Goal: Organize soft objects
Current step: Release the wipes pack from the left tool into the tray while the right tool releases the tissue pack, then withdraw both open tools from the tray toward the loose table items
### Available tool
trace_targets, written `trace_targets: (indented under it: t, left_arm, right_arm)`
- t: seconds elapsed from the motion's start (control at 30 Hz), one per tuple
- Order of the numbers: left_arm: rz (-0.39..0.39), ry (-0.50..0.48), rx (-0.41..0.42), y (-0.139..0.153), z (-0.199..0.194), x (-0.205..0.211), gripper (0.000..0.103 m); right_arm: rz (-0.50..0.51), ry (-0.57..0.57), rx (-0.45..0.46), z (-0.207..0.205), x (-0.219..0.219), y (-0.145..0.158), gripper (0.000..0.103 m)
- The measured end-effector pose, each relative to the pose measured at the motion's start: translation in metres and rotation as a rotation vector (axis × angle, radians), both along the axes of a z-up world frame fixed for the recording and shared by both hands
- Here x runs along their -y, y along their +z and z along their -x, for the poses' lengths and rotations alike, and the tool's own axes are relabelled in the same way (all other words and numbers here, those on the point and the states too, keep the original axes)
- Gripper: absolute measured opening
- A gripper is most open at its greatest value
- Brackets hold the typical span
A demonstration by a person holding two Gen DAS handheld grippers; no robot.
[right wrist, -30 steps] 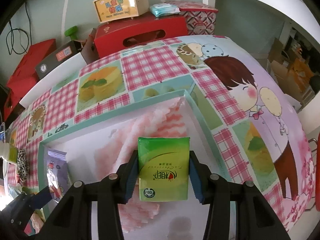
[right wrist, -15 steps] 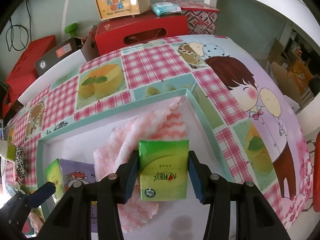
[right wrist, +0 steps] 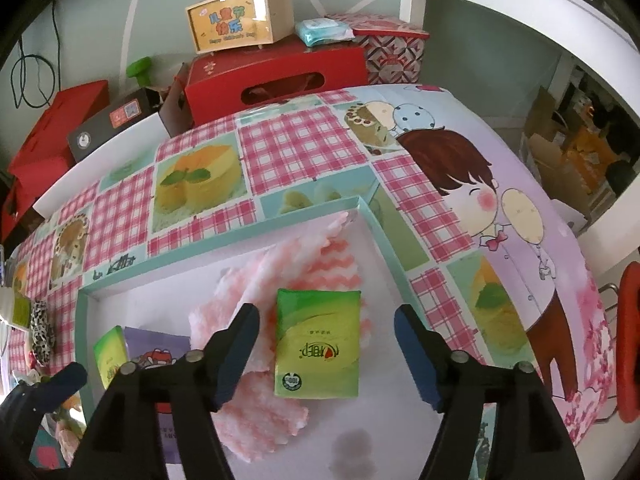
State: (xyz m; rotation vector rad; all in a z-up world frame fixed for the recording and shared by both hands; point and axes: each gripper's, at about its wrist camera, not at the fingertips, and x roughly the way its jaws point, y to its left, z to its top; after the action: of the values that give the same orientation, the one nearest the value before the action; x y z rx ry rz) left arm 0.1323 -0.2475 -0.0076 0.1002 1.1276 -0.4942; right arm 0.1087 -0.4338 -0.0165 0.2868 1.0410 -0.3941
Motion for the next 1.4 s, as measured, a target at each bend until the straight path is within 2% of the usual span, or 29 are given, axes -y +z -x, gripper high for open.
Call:
trace_targets:
  t: [0.2, 0.53, 0.67, 1.0, 1.1, 1.4]
  left_arm:
    - [-0.003, 0.067, 0.010, 0.001, -0.009, -0.014, 0.082]
    - [0.000, 0.197, 0.016, 0.000, -0.023, -0.045, 0.083]
    - [0.003, 0.237, 0.015, 0.000, -0.028, -0.056, 0.083]
    - [0.022, 0.308, -0.003, 0.000, -0.036, -0.080, 0.084]
    - [0.030, 0.330, -0.003, 0.002, -0.039, -0.090, 0.097]
    - [0.075, 0.432, 0.019, 0.019, -0.047, -0.140, 0.097]
  right_arm:
    - [0.010, -0.021, 0.021, 0.002, 0.003, 0.004, 0.082]
    - [0.011, -0.024, 0.086, 0.004, 0.000, 0.018, 0.093]
    - [0.000, -0.021, 0.113, 0.005, -0.003, 0.023, 0.100]
    - [-0.031, 0.070, 0.162, -0.004, -0.033, 0.031, 0.101]
    - [-0.035, 0.100, 0.167, -0.008, -0.044, 0.032, 0.101]
    - [-0.050, 0.177, 0.181, -0.014, -0.072, 0.035, 0.101]
